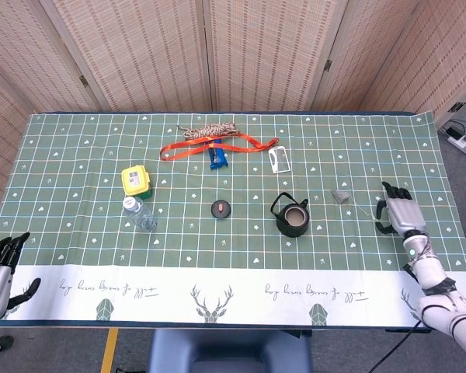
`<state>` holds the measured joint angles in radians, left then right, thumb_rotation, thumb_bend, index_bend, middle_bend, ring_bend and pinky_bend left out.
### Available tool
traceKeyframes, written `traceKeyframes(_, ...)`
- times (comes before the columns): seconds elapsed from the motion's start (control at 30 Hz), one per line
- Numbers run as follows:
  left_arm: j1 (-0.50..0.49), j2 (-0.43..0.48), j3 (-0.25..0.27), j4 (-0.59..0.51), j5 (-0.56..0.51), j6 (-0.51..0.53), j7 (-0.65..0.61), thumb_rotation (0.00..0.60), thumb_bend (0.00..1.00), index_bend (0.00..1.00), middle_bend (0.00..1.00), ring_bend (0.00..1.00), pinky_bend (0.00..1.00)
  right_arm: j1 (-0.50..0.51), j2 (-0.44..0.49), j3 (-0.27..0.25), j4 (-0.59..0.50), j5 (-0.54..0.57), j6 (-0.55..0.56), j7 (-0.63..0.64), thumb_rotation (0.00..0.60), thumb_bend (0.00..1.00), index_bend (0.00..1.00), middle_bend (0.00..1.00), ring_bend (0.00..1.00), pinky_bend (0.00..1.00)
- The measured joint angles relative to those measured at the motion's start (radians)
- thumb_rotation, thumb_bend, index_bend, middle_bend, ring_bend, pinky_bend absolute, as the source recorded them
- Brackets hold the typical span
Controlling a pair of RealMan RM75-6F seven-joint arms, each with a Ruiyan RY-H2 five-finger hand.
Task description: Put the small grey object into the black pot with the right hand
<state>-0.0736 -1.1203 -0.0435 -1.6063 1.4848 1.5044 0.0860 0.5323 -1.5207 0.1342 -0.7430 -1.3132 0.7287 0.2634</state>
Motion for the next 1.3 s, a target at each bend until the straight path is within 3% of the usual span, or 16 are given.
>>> traceKeyframes(0.23,-0.001,-0.001,0.000,0.001,-0.001,-0.002,0.002,0.600,0.27,0.04,0.11,0.08,0.08,-0.006,0.096,0.033,-0.165,0.008,0.085,-0.049,0.600,0.37,0.58,0.00,0.00,0.00)
traceKeyframes(0.43,-0.002,-0.003,-0.001,0.001,-0.004,-0.006,0.009,0.600,0.27,0.04,0.11,0.08,0.08,0.000,0.209,0.080,-0.367,0.047,0.144,-0.195,0.600,0.37,0.58,0.00,0.00,0.00)
traceKeyframes(0.7,-0.001,0.000,-0.004,0.001,-0.008,-0.005,-0.004,0.600,0.27,0.04,0.11,0.08,0.08,0.045,0.329,0.153,-0.597,0.178,0.172,-0.426,0.600,0.37,0.58,0.00,0.00,0.00)
traceKeyframes(0.97,-0.001,0.003,-0.005,0.002,-0.010,-0.006,-0.016,0.600,0.27,0.04,0.11,0.08,0.08,0.103,0.371,0.182,-0.704,0.279,0.182,-0.562,0.600,0.37,0.58,0.00,0.00,0.00)
traceKeyframes(1.3,-0.006,0.013,-0.010,0.009,-0.028,-0.026,-0.048,0.600,0.27,0.04,0.11,0.08,0.08,0.188,0.357,0.201,-0.779,0.347,0.217,-0.701,0.600,0.37,0.58,0.00,0.00,0.00)
